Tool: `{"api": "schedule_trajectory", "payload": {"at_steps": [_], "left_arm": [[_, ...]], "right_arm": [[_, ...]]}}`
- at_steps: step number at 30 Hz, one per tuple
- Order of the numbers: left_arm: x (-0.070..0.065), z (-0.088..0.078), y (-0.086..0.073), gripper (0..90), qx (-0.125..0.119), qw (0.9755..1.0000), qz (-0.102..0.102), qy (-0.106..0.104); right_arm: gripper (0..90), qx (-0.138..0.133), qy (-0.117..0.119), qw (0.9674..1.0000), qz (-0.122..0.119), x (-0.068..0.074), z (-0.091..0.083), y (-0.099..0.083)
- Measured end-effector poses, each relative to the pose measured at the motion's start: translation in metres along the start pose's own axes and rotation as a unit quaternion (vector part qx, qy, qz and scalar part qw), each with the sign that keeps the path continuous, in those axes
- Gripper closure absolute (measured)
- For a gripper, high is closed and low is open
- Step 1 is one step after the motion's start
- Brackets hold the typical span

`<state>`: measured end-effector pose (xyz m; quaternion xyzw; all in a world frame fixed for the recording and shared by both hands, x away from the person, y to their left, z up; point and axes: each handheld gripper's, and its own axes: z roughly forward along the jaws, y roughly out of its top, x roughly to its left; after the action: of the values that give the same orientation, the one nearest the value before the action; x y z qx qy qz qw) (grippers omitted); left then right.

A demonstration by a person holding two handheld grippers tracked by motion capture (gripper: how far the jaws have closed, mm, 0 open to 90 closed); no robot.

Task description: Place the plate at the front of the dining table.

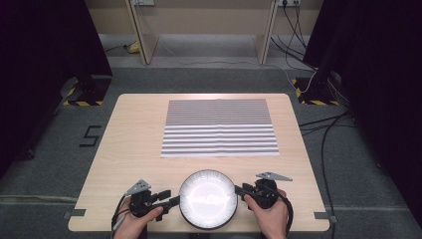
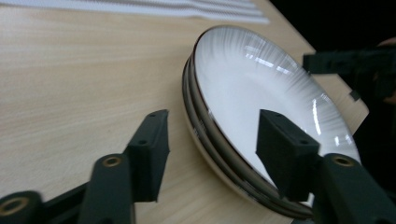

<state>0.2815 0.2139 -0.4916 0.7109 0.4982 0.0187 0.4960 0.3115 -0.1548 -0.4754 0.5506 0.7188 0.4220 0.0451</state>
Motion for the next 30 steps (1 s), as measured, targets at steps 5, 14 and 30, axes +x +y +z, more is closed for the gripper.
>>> {"api": "schedule_trajectory", "payload": {"at_steps": [5, 14, 30], "left_arm": [[0.001, 0.001, 0.002, 53.6, -0.024, 0.9996, 0.001, 0.011], [-0.002, 0.011, 0.009, 52.2, -0.002, 1.0, -0.002, 0.006], [-0.001, 0.022, 0.01, 65.0, 0.025, 0.9996, -0.014, 0.007]], "right_arm": [[66.3, 0.006, -0.005, 1.0, -0.002, 0.005, -0.003, 0.004], [77.3, 0.031, -0.01, 0.9993, -0.02, 0.015, 0.004, 0.008], [86.2, 0.057, -0.037, 0.9971, -0.035, 0.021, 0.007, 0.013]]}}
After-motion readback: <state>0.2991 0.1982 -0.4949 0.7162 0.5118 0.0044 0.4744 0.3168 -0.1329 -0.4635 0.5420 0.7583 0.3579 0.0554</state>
